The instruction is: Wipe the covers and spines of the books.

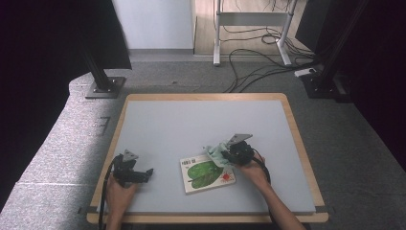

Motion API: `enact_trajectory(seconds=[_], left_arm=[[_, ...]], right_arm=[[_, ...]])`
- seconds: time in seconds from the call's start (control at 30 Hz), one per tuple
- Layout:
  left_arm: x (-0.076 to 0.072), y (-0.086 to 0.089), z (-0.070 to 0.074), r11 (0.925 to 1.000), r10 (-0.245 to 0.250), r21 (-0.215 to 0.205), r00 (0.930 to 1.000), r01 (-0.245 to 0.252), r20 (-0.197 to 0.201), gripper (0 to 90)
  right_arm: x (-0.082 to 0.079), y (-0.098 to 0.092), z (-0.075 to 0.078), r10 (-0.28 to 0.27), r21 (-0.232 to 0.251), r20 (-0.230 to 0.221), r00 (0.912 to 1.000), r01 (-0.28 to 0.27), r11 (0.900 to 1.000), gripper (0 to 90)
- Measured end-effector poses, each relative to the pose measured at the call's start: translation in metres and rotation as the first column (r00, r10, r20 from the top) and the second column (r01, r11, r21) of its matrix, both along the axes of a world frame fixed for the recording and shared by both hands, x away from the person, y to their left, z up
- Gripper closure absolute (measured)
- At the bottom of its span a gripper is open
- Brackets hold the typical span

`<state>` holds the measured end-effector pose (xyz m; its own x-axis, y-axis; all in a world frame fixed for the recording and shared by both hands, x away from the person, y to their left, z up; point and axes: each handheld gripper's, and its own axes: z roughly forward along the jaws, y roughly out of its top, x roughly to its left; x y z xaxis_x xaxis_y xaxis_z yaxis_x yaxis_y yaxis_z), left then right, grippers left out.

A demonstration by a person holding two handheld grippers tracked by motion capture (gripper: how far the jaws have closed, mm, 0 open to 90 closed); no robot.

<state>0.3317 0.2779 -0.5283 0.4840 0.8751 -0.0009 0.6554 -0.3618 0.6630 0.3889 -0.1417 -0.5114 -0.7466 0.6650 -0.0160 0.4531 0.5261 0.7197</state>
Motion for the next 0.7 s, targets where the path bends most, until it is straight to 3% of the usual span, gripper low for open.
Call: enact_trajectory(seconds=[0.33, 0.53, 0.7], left_arm=[[0.000, 0.000, 0.000, 1.0000, -0.001, -0.001, 1.0000, 0.001, -0.001, 0.0], [0.000, 0.000, 0.000, 1.0000, 0.000, 0.000, 1.0000, 0.000, 0.000, 0.0], [0.000, 0.000, 0.000, 1.0000, -0.001, -0.001, 1.0000, 0.001, -0.001, 0.0]], right_arm=[[-0.024, -0.015, -0.001, 0.021, -0.003, 0.001, 0.9998, -0.021, 1.000, 78.3], [-0.029, -0.005, 0.001, 0.038, -0.055, 0.037, 0.9986, -0.036, 0.998, 78.0], [-0.031, 0.009, 0.002, 0.075, -0.060, 0.041, 0.9963, -0.073, 0.996, 78.0]])
